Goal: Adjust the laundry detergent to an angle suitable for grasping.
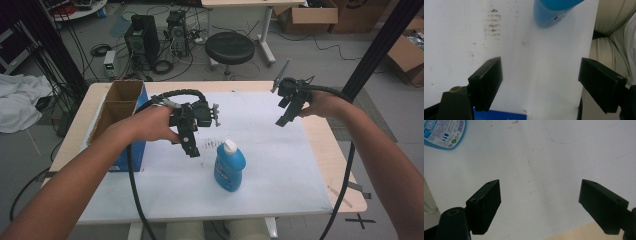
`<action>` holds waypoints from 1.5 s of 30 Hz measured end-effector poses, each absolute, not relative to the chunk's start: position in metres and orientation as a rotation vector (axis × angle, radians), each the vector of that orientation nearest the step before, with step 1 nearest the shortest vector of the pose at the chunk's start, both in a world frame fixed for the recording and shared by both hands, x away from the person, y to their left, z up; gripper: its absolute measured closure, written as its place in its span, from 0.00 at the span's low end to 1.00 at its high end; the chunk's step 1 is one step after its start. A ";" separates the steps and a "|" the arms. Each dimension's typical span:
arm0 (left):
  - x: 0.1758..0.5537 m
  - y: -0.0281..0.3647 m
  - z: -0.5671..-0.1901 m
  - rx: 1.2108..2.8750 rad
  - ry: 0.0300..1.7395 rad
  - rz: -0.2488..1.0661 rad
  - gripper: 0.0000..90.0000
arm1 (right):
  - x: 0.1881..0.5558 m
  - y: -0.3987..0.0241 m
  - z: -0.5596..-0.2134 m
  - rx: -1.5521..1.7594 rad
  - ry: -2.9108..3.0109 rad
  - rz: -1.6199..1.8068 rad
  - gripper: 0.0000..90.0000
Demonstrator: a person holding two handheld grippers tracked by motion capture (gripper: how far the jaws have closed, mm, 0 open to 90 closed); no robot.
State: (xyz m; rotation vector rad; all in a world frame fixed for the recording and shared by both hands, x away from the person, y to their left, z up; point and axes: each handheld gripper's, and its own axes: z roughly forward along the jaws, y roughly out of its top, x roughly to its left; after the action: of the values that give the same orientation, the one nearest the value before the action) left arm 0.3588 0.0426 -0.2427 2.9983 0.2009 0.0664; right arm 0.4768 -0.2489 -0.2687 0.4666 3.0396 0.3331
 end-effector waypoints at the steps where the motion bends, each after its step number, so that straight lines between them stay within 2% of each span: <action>1: 0.359 0.043 -0.243 2.998 0.201 0.066 0.23 | 0.477 -0.249 -0.269 0.467 3.040 0.333 0.19; 31: 0.356 0.051 -0.240 2.984 0.239 0.088 0.23 | 0.463 -0.250 -0.265 0.471 3.020 0.358 0.19; 45: 0.358 0.050 -0.242 2.993 0.236 0.096 0.22 | 0.439 -0.258 -0.269 0.504 2.980 0.439 0.20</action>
State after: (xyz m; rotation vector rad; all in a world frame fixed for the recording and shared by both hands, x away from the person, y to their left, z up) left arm 0.3579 0.0503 -0.2424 2.9930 0.2363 0.0960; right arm 0.4395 -0.2577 -0.2694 0.5040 2.9798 0.4391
